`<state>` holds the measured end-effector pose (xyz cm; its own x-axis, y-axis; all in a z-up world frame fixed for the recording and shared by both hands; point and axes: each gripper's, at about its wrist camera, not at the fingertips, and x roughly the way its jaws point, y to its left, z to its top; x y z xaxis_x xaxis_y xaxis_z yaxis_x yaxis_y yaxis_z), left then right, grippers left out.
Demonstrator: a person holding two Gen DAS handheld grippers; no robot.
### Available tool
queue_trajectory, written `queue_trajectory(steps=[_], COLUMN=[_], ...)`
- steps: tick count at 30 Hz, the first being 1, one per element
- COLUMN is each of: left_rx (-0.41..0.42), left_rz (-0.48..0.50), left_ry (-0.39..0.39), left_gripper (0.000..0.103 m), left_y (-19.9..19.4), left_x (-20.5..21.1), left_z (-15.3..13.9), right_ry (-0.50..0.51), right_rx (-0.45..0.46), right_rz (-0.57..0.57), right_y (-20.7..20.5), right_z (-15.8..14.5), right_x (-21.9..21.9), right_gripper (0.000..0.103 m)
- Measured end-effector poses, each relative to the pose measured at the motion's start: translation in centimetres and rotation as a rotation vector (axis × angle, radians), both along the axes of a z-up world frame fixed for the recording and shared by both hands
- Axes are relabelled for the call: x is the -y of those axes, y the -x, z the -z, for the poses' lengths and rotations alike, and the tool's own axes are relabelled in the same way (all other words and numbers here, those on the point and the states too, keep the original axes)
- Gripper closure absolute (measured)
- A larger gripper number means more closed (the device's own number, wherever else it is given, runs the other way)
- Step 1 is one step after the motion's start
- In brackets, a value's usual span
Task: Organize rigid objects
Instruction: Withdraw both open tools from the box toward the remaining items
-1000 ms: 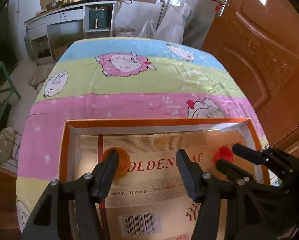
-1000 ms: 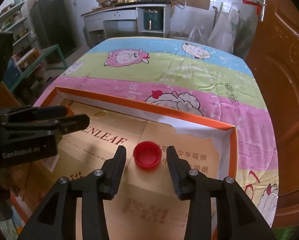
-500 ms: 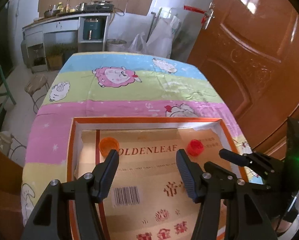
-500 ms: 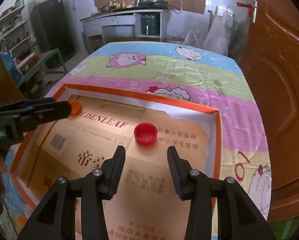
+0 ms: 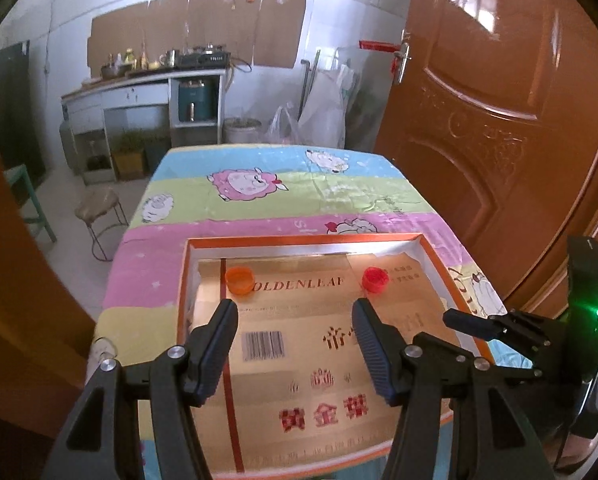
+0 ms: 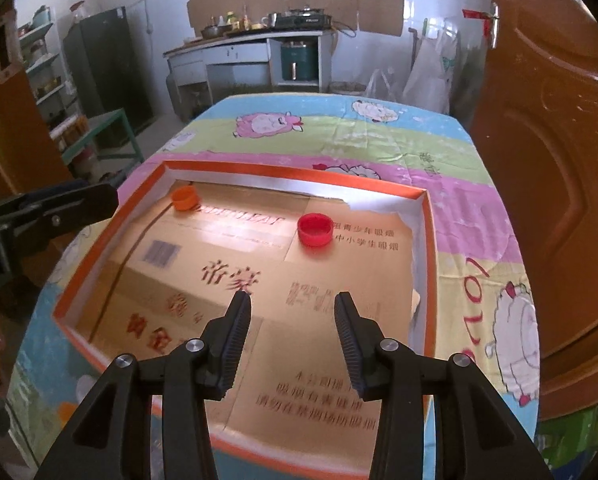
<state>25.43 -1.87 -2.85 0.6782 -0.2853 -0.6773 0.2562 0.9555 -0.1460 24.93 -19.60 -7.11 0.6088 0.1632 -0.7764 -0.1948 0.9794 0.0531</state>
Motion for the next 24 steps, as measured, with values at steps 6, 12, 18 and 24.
queue_trajectory(steps=[6,12,18,24], left_rx=[0.042,0.05,0.064,0.081], left_rz=[-0.012,-0.028,-0.03,-0.029], left_ry=[0.005,0.016,0.016,0.007], left_gripper=[0.044,0.044,0.044,0.044], left_y=[3.4,6.4,9.7,12.7], left_x=[-0.7,-1.7,-2.2,-2.3], left_z=[-0.8,-1.1,-1.0,-0.7], right_ry=[0.004,0.005,-0.009,-0.01], right_rx=[0.028,0.052,0.064,0.094], right_rz=[0.0,0.002,-0.002,-0.008], right_y=[3.7,7.2,10.8,14.2], right_z=[-1.0,-1.5,-1.6,-2.2], right_x=[-0.7,-1.2,-1.7,-2.3], right_gripper=[0.058,0.058,0.058,0.058])
